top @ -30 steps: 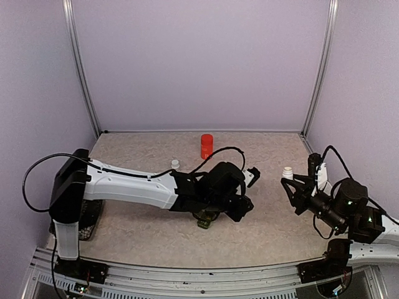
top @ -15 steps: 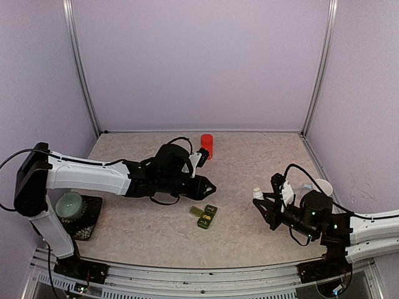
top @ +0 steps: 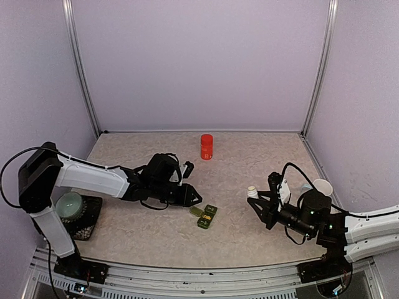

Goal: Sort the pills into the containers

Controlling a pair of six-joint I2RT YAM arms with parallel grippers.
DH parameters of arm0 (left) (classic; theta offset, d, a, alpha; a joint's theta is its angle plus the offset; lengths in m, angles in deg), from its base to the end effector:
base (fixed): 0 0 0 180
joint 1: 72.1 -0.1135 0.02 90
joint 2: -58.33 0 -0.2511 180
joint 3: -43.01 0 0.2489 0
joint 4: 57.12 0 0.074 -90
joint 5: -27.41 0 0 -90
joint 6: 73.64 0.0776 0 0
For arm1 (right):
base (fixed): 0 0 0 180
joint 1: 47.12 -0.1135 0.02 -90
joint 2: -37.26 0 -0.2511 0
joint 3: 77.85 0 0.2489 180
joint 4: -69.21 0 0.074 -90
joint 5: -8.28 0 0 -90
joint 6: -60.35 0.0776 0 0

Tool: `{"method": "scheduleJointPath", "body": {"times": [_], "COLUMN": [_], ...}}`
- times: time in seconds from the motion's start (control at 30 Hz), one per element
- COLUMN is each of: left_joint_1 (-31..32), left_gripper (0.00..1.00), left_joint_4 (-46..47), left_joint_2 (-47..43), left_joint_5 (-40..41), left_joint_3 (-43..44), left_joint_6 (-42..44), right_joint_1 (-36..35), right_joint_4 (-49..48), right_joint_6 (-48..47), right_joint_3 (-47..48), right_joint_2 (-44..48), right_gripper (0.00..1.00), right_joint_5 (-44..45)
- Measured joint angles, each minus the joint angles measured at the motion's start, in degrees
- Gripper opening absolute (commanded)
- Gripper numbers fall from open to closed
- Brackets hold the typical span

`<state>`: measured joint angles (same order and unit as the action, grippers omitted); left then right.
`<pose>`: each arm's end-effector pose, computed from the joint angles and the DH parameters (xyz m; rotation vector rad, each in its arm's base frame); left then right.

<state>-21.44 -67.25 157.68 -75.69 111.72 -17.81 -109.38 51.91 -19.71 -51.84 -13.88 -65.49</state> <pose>0.2325 -0.3114 0.1367 0.4843 2.4333 -0.9757 0.1285 0.1978 0.1831 -0.5724 1.6554 0.6927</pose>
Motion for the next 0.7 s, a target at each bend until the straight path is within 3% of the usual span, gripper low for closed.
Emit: {"method": "scheduleJointPath", "body": {"times": [0.47, 0.7], "left_joint_1": [-2.2, -3.7], "left_gripper": [0.37, 0.5], "left_joint_4": [3.0, 7.5], "left_joint_2": [1.3, -4.9], "left_joint_5": [0.3, -0.3], "left_joint_3": [-6.4, -12.5], "left_joint_6": [-1.0, -2.6], "right_joint_1": [0.0, -0.1], "right_joint_4": [0.0, 0.2], "right_joint_6": [0.0, 0.0], "right_joint_3": [-0.1, -0.8], "right_joint_2": [2.4, 2.7], "right_gripper": [0.3, 0.3], "right_joint_5": [-0.6, -0.6]}}
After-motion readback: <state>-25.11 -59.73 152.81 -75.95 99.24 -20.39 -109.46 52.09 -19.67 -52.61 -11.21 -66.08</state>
